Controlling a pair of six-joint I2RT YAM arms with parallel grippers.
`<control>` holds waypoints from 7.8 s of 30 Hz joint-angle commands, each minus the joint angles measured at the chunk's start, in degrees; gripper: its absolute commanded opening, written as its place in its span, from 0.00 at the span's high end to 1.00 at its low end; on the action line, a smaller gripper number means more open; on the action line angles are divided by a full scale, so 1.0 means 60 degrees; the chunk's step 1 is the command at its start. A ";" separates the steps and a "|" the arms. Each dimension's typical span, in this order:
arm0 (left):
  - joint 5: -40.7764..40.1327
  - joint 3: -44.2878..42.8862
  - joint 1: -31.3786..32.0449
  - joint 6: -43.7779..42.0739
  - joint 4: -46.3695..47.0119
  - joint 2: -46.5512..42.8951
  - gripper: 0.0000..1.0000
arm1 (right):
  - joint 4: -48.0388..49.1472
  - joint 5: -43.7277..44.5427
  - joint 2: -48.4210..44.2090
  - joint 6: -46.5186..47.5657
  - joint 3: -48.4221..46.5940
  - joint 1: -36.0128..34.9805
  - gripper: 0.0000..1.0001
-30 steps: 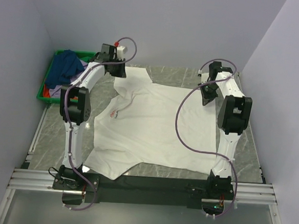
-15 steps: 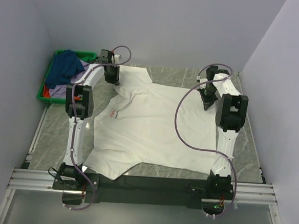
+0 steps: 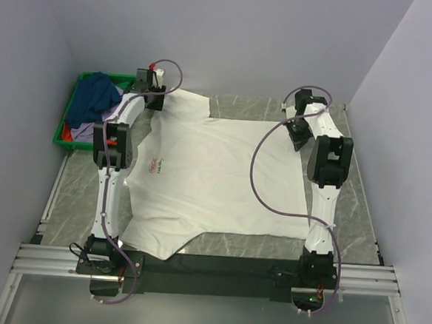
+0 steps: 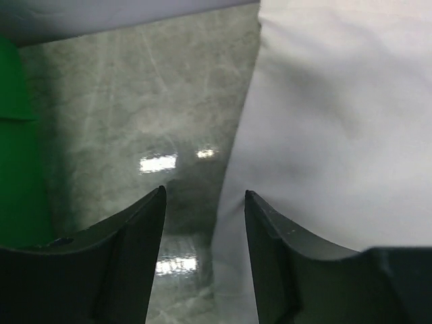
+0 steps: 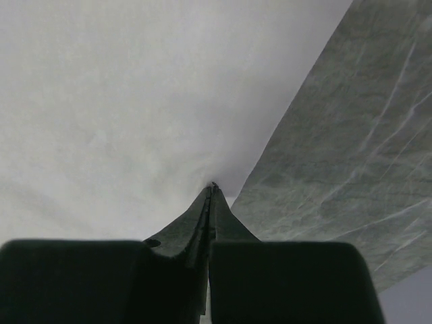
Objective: Fold and stack the t-shirts
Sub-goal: Flatten the tshirt out
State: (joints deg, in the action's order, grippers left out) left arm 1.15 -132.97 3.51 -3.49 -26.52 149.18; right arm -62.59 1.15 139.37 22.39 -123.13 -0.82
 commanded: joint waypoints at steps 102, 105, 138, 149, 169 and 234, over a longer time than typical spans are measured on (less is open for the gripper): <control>0.4717 0.6551 -0.0863 -0.2923 -0.3435 -0.7319 0.37 | 0.0000 -0.2493 -0.2535 -0.0127 0.0868 0.0019 0.29; 0.4030 0.5537 -0.0863 -0.1635 -0.2145 -0.6426 0.37 | 0.0352 -0.1850 -0.1510 -0.0596 -0.0817 0.0078 0.28; 0.3076 0.3368 -0.0277 -0.0649 -0.0721 -0.3434 0.39 | 0.2332 -0.0162 0.1512 -0.0979 -0.2944 0.0064 0.39; 0.2974 0.4641 0.0088 -0.1658 -0.0662 -0.4093 0.40 | 0.1820 -0.0498 0.1087 -0.0598 -0.1699 -0.0025 0.41; 0.2503 0.8263 -0.0057 -0.2804 -0.1365 -0.5939 0.43 | 0.0619 -0.1230 0.0515 -0.0597 -0.0335 0.0078 0.64; 0.0995 0.0482 -0.0277 -0.0284 0.0932 -0.1367 1.00 | 0.3295 -0.0734 -0.0245 -0.1373 -0.1128 0.0488 1.00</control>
State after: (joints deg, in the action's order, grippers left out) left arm 6.35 -126.41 3.16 -5.30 -29.28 143.76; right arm -48.01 -5.39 141.64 15.53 -126.50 0.43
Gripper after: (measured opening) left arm 0.013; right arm 0.029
